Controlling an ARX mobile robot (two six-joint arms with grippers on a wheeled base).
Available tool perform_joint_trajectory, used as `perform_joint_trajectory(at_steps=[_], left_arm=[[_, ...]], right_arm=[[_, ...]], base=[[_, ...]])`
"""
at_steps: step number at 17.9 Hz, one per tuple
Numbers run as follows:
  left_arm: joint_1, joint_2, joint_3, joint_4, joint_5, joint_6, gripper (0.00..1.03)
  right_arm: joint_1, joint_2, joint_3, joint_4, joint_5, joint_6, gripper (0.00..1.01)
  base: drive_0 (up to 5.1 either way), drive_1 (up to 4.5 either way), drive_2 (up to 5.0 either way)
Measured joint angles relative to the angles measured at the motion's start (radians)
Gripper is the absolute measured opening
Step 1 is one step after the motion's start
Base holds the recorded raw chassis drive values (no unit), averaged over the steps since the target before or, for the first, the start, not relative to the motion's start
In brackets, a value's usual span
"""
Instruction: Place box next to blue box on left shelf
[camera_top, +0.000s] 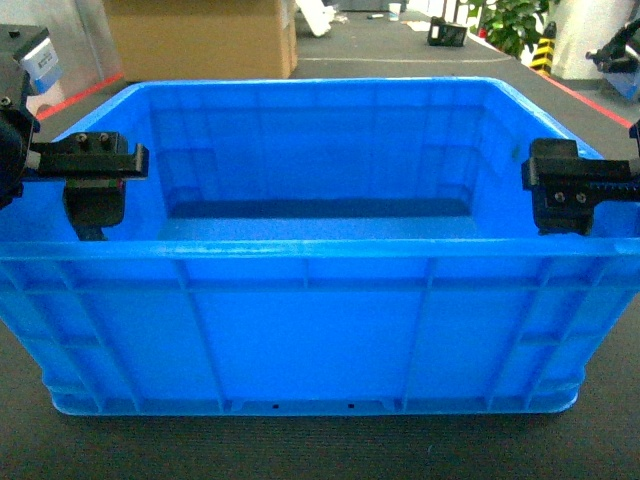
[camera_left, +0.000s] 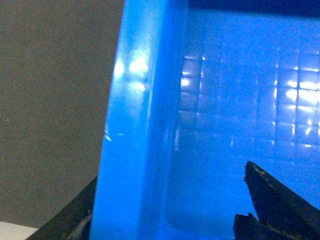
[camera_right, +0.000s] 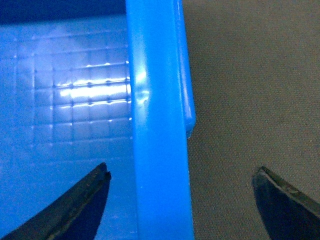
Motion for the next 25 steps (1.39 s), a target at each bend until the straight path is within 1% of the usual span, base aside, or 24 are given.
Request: perform_joint_trajectory(at_steps=[1, 2, 3, 4, 5, 6, 7, 8, 10, 11, 13, 14, 16, 17, 18, 19, 21, 22, 24, 25], left_arm=[[-0.001, 0.0, 0.0, -0.022, -0.003, 0.005, 0.63], [0.007, 0.0, 0.0, -0.042, -0.003, 0.005, 0.5], [0.01, 0.0, 0.0, -0.047, -0.026, 0.006, 0.36], [0.014, -0.001, 0.0, -0.05, -0.033, 0.008, 0.28], [0.02, -0.011, 0.0, -0.059, -0.003, 0.019, 0.17], [0.019, -0.027, 0.0, -0.063, 0.015, 0.014, 0.12], [0.023, -0.033, 0.0, -0.055, 0.029, 0.026, 0.11], [0.02, -0.038, -0.016, -0.036, 0.032, 0.038, 0.11], [-0.003, -0.079, -0.071, 0.011, 0.026, 0.042, 0.11], [-0.017, -0.117, -0.109, 0.029, 0.015, 0.042, 0.11], [-0.057, -0.22, -0.188, 0.083, -0.025, 0.042, 0.11], [-0.081, -0.272, -0.223, 0.119, -0.041, 0.038, 0.11], [-0.136, -0.381, -0.278, 0.167, -0.106, 0.045, 0.11], [-0.159, -0.418, -0.298, 0.175, -0.136, 0.047, 0.11], [-0.19, -0.464, -0.327, 0.188, -0.173, 0.062, 0.11], [-0.236, -0.523, -0.387, 0.232, -0.237, 0.073, 0.12], [-0.314, -0.605, -0.472, 0.291, -0.34, 0.088, 0.13], [-0.348, -0.632, -0.504, 0.319, -0.381, 0.091, 0.13], [-0.393, -0.672, -0.565, 0.41, -0.428, 0.101, 0.13], [-0.404, -0.686, -0.597, 0.474, -0.438, 0.12, 0.13]], right_arm=[[-0.001, 0.001, -0.001, 0.0, 0.002, 0.0, 0.78], [-0.001, 0.001, -0.002, 0.004, 0.003, 0.0, 0.65], [-0.001, -0.002, -0.009, 0.011, 0.003, 0.0, 0.5], [-0.001, -0.004, -0.013, 0.016, 0.001, 0.0, 0.41], [0.002, -0.013, -0.022, 0.015, 0.002, 0.0, 0.28], [0.004, -0.017, -0.029, 0.02, 0.002, -0.006, 0.18], [0.0, -0.035, -0.043, 0.03, -0.029, 0.0, 0.14], [0.002, -0.063, -0.071, 0.042, -0.024, 0.003, 0.13], [0.008, -0.115, -0.121, 0.056, -0.006, 0.006, 0.12], [0.013, -0.155, -0.153, 0.063, 0.002, 0.006, 0.12], [0.029, -0.255, -0.21, 0.087, 0.035, 0.001, 0.12], [0.038, -0.311, -0.238, 0.111, 0.061, -0.012, 0.12], [0.072, -0.462, -0.319, 0.151, 0.133, -0.027, 0.12], [0.082, -0.512, -0.354, 0.158, 0.148, -0.024, 0.12], [0.095, -0.574, -0.399, 0.164, 0.175, -0.021, 0.12], [0.117, -0.662, -0.478, 0.182, 0.206, -0.007, 0.12], [0.149, -0.75, -0.55, 0.189, 0.254, -0.002, 0.13], [0.159, -0.784, -0.58, 0.204, 0.274, -0.006, 0.13], [0.165, -0.824, -0.619, 0.235, 0.299, -0.027, 0.14], [0.166, -0.845, -0.642, 0.274, 0.315, -0.046, 0.14]], base=[[0.0, 0.0, 0.0], [0.0, 0.0, 0.0], [0.0, 0.0, 0.0], [0.0, 0.0, 0.0], [0.0, 0.0, 0.0], [0.0, 0.0, 0.0], [0.0, 0.0, 0.0], [0.0, 0.0, 0.0], [0.0, 0.0, 0.0], [0.0, 0.0, 0.0], [0.0, 0.0, 0.0], [0.0, 0.0, 0.0], [0.0, 0.0, 0.0], [0.0, 0.0, 0.0], [0.0, 0.0, 0.0], [0.0, 0.0, 0.0], [0.0, 0.0, 0.0], [0.0, 0.0, 0.0], [0.0, 0.0, 0.0], [0.0, 0.0, 0.0]])
